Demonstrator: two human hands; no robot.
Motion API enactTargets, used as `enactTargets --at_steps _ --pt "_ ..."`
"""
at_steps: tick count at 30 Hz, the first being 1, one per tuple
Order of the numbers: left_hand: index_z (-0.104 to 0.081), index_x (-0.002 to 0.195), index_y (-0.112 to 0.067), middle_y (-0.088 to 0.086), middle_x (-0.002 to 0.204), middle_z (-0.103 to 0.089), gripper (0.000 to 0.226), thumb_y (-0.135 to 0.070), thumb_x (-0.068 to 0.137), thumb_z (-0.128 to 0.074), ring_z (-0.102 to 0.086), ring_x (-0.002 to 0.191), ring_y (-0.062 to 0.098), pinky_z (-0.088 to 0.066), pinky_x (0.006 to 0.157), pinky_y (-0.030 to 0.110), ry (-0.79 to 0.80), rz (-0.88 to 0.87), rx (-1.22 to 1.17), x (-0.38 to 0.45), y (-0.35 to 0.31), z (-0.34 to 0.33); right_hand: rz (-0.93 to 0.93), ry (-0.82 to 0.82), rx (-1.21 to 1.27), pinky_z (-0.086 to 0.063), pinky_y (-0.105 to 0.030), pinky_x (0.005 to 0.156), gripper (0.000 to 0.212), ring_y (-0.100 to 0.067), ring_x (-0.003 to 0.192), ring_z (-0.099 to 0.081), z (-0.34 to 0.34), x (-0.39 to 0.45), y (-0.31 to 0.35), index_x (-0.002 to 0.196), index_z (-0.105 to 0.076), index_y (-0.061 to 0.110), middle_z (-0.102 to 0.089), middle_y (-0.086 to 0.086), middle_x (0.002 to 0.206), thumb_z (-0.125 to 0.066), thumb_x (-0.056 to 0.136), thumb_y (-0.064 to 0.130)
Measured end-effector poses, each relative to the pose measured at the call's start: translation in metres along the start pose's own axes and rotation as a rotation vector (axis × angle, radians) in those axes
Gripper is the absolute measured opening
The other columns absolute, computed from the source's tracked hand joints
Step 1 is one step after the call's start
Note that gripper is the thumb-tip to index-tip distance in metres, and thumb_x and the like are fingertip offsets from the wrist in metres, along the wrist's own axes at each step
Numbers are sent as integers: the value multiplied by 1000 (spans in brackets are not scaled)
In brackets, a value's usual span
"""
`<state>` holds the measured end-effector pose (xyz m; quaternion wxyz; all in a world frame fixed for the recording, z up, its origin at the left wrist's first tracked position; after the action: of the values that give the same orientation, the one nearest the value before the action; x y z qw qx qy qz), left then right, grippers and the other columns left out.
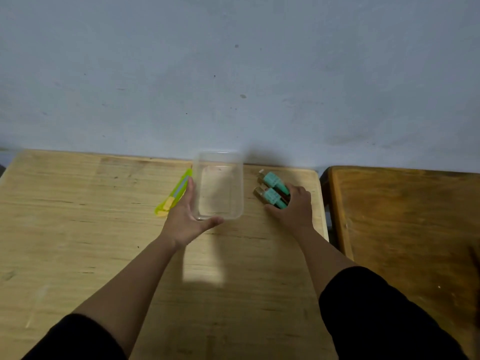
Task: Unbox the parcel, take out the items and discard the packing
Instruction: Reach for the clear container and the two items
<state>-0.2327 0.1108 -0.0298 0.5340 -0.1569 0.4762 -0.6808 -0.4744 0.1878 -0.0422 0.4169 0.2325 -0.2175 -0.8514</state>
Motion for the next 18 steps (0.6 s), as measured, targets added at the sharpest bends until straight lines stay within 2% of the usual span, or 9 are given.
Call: enactTargets --at_steps 2,5,8,11,14,18 --pt "4 147 -31 -7 153 -25 123 -41 59 -82 -30 136 8 -24 112 24 34 3 -26 0 2 2 -19 -8 21 -37 -33 96 78 -24 117 -40 -1 -2 2 135 -38 11 -47 -11 128 -74 71 39" --pt "5 147 -30 -10 152 -24 120 -36 63 -81 -30 127 -1 -24 107 18 71 -4 -45 1 4 6 -62 -34 99 -42 -35 93 78 -23 113 -45 -1 -9 4 134 -41 11 -51 -11 124 -75 70 41" --pt "5 147 -29 -10 152 -24 120 -35 64 -81 -29 124 -3 -24 104 16 88 -7 -39 2 6 9 -95 -81 213 -48 -37 90 78 -21 110 -50 0 -18 13 133 -43 11 -54 -10 121 -75 69 43" --pt "3 148 -28 -8 151 -27 122 -37 61 -83 -30 128 1 -25 102 16 71 -12 -8 3 6 10 -74 -123 315 -51 -39 89 76 -19 106 -53 -2 -22 35 128 -48 12 -57 -8 118 -76 66 45" --pt "2 148 -29 -5 151 -29 127 -42 55 -84 -34 135 13 -32 104 23 43 -19 6 4 8 10 -38 -147 376 -54 -41 86 78 -18 102 -55 -10 -21 66 121 -53 16 -60 -3 112 -72 57 56" --pt "1 147 -31 -5 152 -28 126 -44 55 -84 -35 134 12 -37 105 27 47 -22 -30 4 11 11 9 -175 332 -51 -45 87 78 -19 103 -52 -29 -20 97 112 -60 18 -61 -1 105 -66 50 65"
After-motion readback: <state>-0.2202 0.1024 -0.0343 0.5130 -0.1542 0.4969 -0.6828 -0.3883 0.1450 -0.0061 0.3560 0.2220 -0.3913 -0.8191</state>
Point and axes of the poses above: each hand's wrist, its own x-axis towards the middle knuckle, its own z-axis out of the back of the hand, y = z × x, the point moved 2 cm from there along x, towards the middle knuckle
